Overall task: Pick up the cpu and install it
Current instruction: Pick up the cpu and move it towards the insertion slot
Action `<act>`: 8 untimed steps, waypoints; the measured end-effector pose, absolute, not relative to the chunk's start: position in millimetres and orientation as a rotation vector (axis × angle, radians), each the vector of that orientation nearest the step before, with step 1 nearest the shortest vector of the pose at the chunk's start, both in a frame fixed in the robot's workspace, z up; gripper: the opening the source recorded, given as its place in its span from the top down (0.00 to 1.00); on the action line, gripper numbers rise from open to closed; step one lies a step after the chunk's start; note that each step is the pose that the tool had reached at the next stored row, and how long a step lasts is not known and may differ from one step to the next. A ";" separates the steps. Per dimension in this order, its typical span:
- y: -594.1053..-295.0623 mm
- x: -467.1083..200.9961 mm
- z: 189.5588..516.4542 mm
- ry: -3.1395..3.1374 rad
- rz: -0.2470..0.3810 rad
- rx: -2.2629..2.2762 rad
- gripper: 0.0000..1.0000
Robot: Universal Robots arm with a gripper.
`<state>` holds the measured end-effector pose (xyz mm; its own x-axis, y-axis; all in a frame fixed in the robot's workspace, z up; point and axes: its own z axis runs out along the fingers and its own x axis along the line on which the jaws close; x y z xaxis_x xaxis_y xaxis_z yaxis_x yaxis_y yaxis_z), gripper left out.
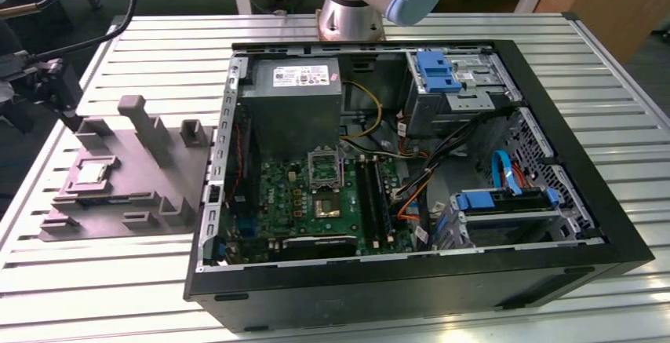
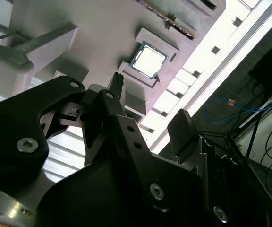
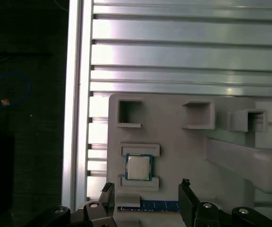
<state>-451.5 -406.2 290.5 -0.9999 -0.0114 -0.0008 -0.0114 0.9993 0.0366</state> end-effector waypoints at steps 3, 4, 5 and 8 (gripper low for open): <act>-406.4 -451.5 285.5 3.140 0.057 -0.018 0.35; -406.4 -451.5 284.0 3.140 0.057 -0.018 0.35; -406.4 -451.4 282.8 3.140 0.058 -0.018 0.35; -406.4 -451.4 280.4 3.140 0.057 -0.018 0.35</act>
<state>-451.4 -406.4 280.4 -0.9999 -0.0114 -0.0008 -0.0114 0.9993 0.0366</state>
